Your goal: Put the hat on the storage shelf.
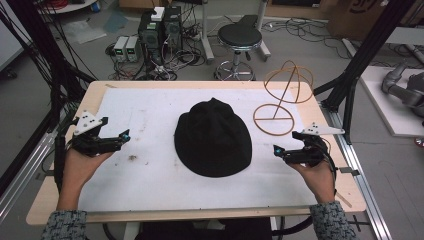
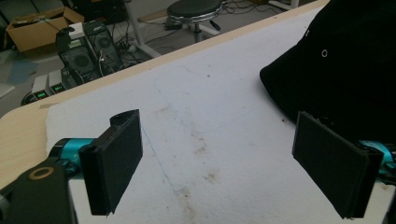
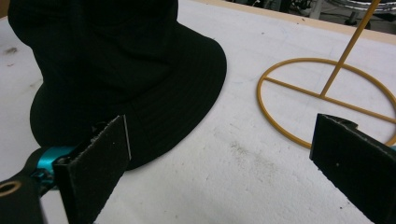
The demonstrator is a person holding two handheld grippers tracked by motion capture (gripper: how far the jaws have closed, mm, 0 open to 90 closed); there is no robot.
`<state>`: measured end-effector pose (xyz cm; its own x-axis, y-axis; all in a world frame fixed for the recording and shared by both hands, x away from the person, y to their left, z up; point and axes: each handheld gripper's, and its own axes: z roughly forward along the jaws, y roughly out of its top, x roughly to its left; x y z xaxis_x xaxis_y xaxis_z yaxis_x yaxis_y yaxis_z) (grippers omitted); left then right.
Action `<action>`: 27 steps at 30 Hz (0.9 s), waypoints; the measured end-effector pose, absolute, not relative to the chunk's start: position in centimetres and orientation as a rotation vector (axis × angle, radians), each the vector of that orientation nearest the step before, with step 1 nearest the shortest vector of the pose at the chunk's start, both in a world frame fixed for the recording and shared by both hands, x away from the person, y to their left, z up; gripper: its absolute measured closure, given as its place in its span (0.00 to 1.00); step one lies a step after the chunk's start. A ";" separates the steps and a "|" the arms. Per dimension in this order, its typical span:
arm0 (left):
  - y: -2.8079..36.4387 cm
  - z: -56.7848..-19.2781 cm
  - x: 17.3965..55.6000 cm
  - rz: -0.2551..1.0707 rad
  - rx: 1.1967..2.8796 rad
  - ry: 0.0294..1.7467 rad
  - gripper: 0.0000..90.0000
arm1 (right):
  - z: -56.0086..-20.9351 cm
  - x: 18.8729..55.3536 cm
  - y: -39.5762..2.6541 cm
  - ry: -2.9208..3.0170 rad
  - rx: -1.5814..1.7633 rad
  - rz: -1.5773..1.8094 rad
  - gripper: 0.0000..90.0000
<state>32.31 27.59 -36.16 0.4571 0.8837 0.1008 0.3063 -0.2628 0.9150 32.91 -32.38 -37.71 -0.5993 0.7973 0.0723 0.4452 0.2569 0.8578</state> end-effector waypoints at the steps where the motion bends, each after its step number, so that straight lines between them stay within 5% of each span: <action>1: 27.6 -36.2 32.3 0.799 1.797 1.015 0.18 | -37.7 32.9 -32.4 2.156 1.132 1.284 0.05; 27: 27.7 -36.0 32.2 0.806 1.782 1.025 0.19 | -37.6 32.7 -32.4 2.150 1.140 1.286 0.05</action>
<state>32.19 27.69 -35.95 0.4440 0.8908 0.0964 0.3042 -0.2511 0.9189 32.68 -32.35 -37.62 -0.5945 0.8005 0.0760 0.4456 0.2494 0.8598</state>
